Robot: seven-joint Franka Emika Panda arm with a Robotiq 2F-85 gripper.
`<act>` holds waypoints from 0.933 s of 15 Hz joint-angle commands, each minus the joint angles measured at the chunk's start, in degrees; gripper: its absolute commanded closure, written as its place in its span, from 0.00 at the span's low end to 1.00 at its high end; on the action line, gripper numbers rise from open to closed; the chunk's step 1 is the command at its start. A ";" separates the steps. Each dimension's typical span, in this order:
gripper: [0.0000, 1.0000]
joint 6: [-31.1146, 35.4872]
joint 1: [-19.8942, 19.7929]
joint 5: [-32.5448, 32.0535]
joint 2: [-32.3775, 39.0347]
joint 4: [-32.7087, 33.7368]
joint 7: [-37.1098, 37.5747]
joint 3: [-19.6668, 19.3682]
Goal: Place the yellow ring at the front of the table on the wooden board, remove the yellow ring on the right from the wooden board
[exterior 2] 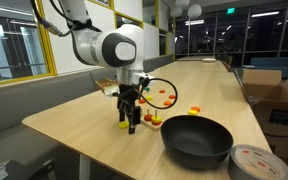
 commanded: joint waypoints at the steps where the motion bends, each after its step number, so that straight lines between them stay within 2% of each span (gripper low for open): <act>1: 0.00 0.95 0.82 -1.66 -2.81 -2.20 2.33 -0.30; 4: 0.00 0.84 0.94 -1.91 -3.06 -2.38 2.74 -0.23; 5: 0.25 0.90 0.80 -1.65 -3.15 -2.45 2.36 -0.10; 6: 0.25 0.81 0.65 -1.29 -3.24 -2.44 1.97 0.05; 12: 0.73 0.67 0.63 -1.79 -3.93 -2.23 2.41 -0.01; 14: 0.83 0.66 0.63 -1.88 -4.02 -2.24 2.53 -0.03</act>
